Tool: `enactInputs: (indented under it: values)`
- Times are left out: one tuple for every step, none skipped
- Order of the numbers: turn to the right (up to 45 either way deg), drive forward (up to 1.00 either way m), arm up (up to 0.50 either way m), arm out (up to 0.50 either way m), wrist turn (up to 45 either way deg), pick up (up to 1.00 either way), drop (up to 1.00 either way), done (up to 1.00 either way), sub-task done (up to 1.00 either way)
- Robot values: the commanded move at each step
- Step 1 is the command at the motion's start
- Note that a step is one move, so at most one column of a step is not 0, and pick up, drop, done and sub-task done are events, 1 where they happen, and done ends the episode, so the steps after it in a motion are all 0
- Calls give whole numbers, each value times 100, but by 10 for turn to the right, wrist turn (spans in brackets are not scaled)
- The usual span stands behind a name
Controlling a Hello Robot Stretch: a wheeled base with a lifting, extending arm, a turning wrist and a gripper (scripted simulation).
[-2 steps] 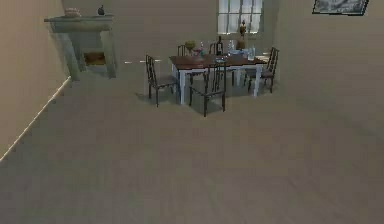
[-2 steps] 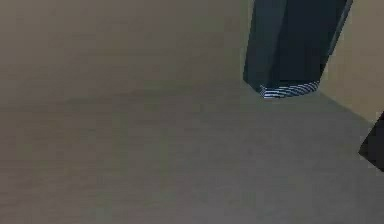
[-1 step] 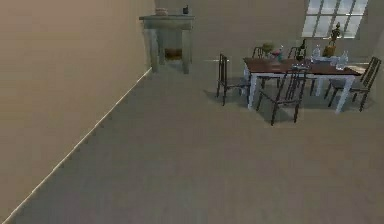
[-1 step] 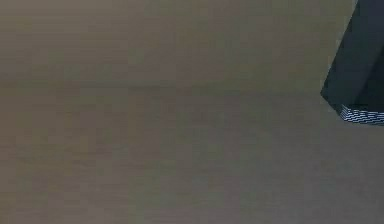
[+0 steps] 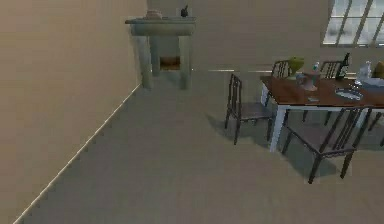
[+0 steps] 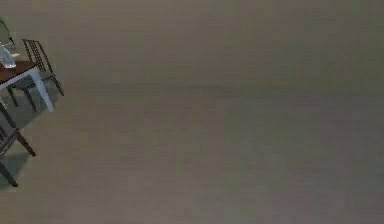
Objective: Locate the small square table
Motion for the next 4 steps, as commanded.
enactInputs:
  values:
    - [0, 100, 0, 0, 0, 0, 0, 0, 0]
    - [-30, 0, 0, 0, 0, 0, 0, 0, 0]
    - [0, 80, 0, 0, 0, 0, 0, 0, 0]
    - [60, 0, 0, 0, 0, 0, 0, 0, 0]
